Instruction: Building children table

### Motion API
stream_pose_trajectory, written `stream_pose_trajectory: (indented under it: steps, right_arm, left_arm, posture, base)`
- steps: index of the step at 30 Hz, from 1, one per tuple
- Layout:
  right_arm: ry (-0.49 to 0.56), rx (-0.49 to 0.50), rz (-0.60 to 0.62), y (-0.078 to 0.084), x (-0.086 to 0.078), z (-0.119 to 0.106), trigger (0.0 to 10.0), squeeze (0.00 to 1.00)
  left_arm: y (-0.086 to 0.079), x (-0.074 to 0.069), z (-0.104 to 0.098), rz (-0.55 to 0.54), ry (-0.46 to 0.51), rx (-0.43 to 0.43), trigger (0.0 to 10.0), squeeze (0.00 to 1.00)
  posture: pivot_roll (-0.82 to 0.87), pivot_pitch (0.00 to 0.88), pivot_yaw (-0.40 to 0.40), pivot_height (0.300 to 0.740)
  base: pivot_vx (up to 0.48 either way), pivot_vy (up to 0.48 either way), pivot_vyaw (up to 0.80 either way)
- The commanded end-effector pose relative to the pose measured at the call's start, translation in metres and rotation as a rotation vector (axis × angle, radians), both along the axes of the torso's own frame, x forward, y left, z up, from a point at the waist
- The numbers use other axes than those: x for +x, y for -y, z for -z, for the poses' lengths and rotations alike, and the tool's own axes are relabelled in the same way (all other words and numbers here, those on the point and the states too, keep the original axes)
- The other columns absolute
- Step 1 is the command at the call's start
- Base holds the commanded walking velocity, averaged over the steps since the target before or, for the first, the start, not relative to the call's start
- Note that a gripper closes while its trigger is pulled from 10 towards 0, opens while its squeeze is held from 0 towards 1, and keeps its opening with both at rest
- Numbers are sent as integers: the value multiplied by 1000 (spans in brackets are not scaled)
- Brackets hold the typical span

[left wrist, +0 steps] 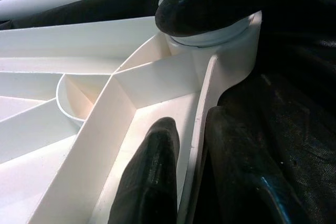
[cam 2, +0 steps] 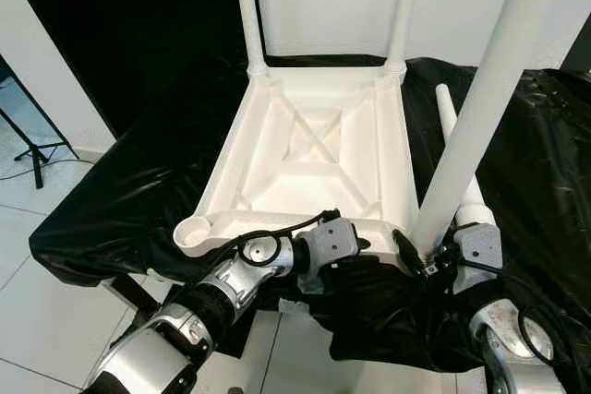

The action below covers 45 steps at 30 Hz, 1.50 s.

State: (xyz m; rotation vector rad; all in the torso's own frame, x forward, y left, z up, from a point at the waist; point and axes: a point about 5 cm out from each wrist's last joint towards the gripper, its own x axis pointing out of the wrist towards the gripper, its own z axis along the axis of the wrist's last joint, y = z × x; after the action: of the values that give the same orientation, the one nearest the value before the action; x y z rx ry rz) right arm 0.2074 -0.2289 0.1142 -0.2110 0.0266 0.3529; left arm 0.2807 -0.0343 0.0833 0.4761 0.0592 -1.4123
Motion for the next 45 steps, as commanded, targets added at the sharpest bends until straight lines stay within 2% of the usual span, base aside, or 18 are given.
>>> stream_pose_trajectory:
  steps: [1, 6, 7, 8, 9, 11, 12, 13, 14, 27, 28, 31, 32, 37, 38, 40, 41, 45]
  right_arm:
    - [-134, 53, -111, -16, -13, 21, 0, 0]
    - [-91, 80, -47, -24, -14, 21, 0, 0]
    - [18, 63, 124, -17, -8, 14, 0, 0]
    - [18, 63, 124, -17, -8, 14, 0, 0]
    - [98, 56, 374, 0, -5, 8, 0, 0]
    - [98, 56, 374, 0, -5, 8, 0, 0]
    - [129, 68, 533, 8, -8, 8, 0, 0]
    - [129, 68, 533, 8, -8, 8, 0, 0]
    - [122, 91, 609, 7, -12, 10, 0, 0]
    - [114, 141, 597, -14, -11, 12, 0, 0]
    - [118, 132, 575, -16, -9, 11, 9765, 0]
    - [122, 122, 568, -18, -7, 10, 9765, 0]
    - [99, 134, 510, -21, -4, 12, 10000, 1000]
    - [80, 144, 473, -23, -2, 13, 10000, 1000]
    - [38, 154, 365, -27, 1, 16, 10000, 894]
    - [38, 154, 365, -27, 1, 16, 10000, 894]
    - [2, 143, 223, -29, 2, 18, 10000, 0]
    - [2, 143, 223, -29, 2, 18, 10000, 0]
  left_arm:
    - [-18, -10, 32, -1, -107, 134, 10000, 0]
    - [-18, -10, 33, -1, -107, 135, 10000, 0]
    - [-18, -10, 33, -2, -107, 135, 10000, 0]
    - [-18, -10, 33, -2, -107, 135, 10000, 0]
    - [-17, -10, 33, -3, -107, 134, 10000, 0]
    - [-17, -10, 33, -3, -107, 134, 10000, 0]
    - [-17, -10, 33, -2, -109, 135, 10000, 0]
    - [-17, -10, 33, -2, -109, 135, 10000, 0]
    - [-17, -11, 34, 0, -110, 137, 10000, 0]
    - [-17, -10, 33, 11, -105, 143, 10000, 0]
    - [-17, -11, 34, 9, -107, 143, 10000, 0]
    - [-17, -11, 34, 7, -108, 143, 10000, 0]
    - [-17, -11, 34, 3, -110, 141, 10000, 0]
    - [-17, -11, 35, 0, -112, 140, 10000, 0]
    - [-16, -11, 34, -3, -113, 138, 10000, 0]
    - [-16, -11, 34, -3, -113, 138, 10000, 0]
    - [-15, -11, 34, -4, -115, 136, 10000, 0]
    - [-15, -11, 34, -4, -115, 136, 10000, 0]
  posture:
    - [46, 0, 59, 740]
    - [47, 0, 55, 740]
    - [47, 0, 55, 740]
    - [47, 0, 55, 740]
    - [53, 0, 50, 740]
    - [53, 0, 50, 740]
    - [48, 0, 56, 740]
    - [48, 0, 56, 740]
    - [46, 0, 59, 740]
    - [47, 0, 62, 740]
    - [48, 0, 57, 740]
    - [48, 0, 55, 740]
    - [47, 0, 50, 740]
    - [47, 0, 50, 740]
    - [44, 0, 47, 740]
    - [44, 0, 47, 740]
    - [34, 0, 45, 740]
    - [34, 0, 45, 740]
  base:
    - [0, 0, 0]
    - [0, 0, 0]
    - [0, 0, 0]
    - [0, 0, 0]
    - [0, 0, 0]
    - [0, 0, 0]
    - [0, 0, 0]
    - [0, 0, 0]
    - [0, 0, 0]
    - [0, 0, 0]
    - [0, 0, 0]
    - [0, 0, 0]
    - [0, 0, 0]
    - [0, 0, 0]
    - [0, 0, 0]
    - [0, 0, 0]
    - [0, 0, 0]
    - [0, 0, 0]
